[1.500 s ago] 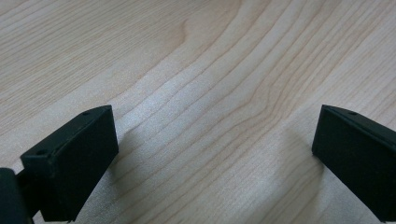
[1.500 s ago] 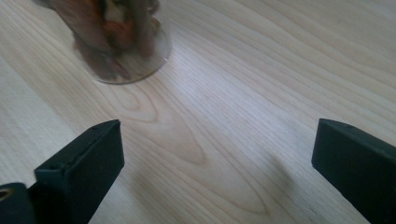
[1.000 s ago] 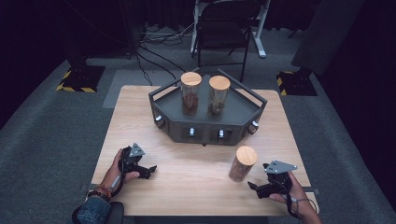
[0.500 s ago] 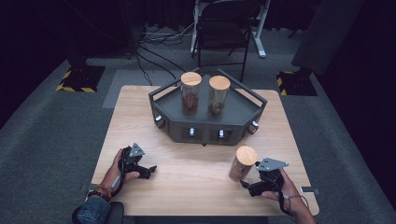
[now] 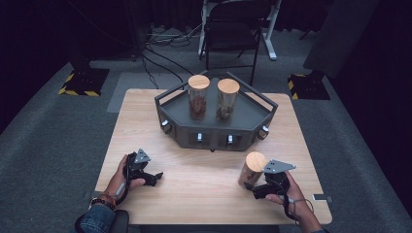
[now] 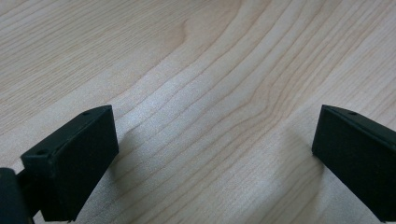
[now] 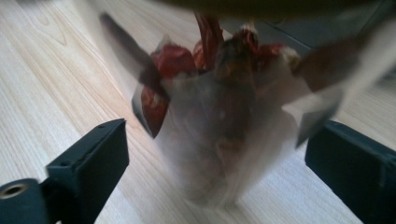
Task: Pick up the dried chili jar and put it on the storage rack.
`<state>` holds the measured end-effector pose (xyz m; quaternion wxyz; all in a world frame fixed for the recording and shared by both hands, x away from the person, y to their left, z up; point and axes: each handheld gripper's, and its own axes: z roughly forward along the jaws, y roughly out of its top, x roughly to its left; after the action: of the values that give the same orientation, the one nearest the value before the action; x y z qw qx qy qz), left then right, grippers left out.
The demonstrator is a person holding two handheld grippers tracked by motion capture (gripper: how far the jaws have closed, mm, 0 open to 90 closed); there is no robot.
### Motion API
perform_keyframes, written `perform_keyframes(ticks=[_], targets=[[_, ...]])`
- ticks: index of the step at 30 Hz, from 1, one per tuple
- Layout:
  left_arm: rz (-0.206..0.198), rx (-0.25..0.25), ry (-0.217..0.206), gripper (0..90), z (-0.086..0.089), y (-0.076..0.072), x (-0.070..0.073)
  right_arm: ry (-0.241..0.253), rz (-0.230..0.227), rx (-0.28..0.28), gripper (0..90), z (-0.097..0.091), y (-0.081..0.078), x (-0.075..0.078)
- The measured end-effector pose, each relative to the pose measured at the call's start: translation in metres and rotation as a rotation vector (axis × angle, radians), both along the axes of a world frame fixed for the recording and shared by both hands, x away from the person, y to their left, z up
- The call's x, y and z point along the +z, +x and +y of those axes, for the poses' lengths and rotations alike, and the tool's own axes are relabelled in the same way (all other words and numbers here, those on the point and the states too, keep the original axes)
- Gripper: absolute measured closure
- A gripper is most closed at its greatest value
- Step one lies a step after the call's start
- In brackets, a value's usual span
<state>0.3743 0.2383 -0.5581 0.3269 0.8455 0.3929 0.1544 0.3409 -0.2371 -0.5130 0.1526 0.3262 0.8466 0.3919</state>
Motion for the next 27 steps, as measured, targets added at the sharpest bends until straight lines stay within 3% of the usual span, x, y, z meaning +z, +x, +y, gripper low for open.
perform_keyframes(ticks=[11,27], targets=[[0.000,0.000,0.000,0.0,0.0000,0.0000,0.0000,0.012,-0.013,0.004,25.7,0.0038,0.0035,-0.0001],[0.001,0.001,0.000,0.0,0.0000,-0.0001,0.0001,0.002,-0.002,0.008,26.1,0.0033,0.0035,0.0025]])
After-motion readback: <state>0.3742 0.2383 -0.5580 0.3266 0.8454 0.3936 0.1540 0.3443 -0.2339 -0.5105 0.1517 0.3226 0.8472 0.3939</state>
